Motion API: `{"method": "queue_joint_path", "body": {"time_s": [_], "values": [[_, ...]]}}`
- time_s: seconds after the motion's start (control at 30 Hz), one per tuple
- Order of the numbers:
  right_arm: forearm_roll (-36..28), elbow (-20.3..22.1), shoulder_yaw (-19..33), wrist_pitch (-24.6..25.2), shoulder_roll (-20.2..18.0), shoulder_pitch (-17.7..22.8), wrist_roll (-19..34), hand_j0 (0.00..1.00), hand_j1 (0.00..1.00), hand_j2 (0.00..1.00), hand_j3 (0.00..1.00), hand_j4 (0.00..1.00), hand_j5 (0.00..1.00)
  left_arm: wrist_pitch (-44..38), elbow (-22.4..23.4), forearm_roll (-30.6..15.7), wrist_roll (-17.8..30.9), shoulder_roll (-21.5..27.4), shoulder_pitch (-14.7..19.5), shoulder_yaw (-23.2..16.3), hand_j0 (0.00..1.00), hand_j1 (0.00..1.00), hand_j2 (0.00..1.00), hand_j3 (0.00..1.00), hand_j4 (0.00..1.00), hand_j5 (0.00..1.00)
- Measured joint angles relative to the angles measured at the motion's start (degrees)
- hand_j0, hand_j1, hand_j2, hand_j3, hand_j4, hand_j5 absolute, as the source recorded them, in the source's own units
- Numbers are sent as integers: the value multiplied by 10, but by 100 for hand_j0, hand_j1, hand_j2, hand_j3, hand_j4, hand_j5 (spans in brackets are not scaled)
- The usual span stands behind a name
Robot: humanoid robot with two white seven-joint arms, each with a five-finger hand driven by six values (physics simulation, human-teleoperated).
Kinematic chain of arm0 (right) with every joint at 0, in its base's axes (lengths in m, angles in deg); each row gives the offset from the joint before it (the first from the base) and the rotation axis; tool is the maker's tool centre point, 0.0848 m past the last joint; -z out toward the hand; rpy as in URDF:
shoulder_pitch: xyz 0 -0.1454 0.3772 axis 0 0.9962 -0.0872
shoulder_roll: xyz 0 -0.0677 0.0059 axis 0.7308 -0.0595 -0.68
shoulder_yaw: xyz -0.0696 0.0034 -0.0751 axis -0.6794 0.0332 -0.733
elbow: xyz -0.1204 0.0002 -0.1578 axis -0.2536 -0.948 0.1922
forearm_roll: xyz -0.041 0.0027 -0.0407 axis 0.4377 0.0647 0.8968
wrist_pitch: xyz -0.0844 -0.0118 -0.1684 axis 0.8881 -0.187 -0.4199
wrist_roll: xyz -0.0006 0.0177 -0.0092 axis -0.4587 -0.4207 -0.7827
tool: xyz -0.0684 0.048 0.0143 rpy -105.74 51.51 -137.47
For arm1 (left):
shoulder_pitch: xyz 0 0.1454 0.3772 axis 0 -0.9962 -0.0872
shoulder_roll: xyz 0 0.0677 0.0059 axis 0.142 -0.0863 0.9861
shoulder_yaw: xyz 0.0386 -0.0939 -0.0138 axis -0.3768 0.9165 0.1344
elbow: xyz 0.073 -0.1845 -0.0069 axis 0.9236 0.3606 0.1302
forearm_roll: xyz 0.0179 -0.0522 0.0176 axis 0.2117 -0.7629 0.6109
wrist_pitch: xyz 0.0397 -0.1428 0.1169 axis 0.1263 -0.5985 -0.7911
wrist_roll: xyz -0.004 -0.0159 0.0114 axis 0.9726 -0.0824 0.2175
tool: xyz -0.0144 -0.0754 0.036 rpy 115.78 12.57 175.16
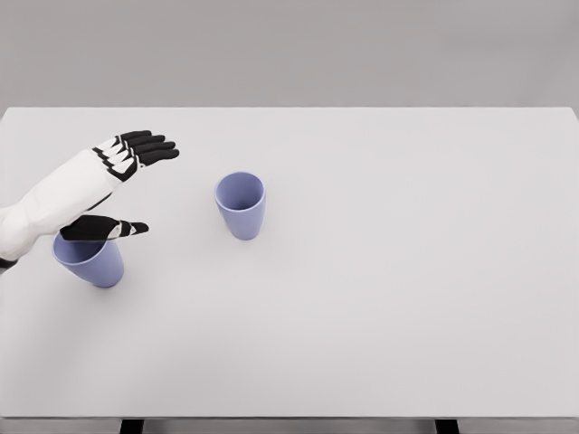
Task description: Place the right cup on the left cup with left arm
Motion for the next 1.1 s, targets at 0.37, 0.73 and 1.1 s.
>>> {"method": "queue_joint_path", "body": {"time_s": [0.37,0.73,1.1], "values": [[0,0,0,0,0,0,0,100,100,100,100,100,100,0,1,-42,12,24,7,1,100,100,100,100,100,100],[0,0,0,0,0,0,0,100,100,100,100,100,100,-51,0,-298,205,62,170,-32,100,100,100,100,100,100],[0,0,0,0,0,0,0,100,100,100,100,100,100,-213,1,-345,214,58,265,-251,100,100,100,100,100,100]]}}
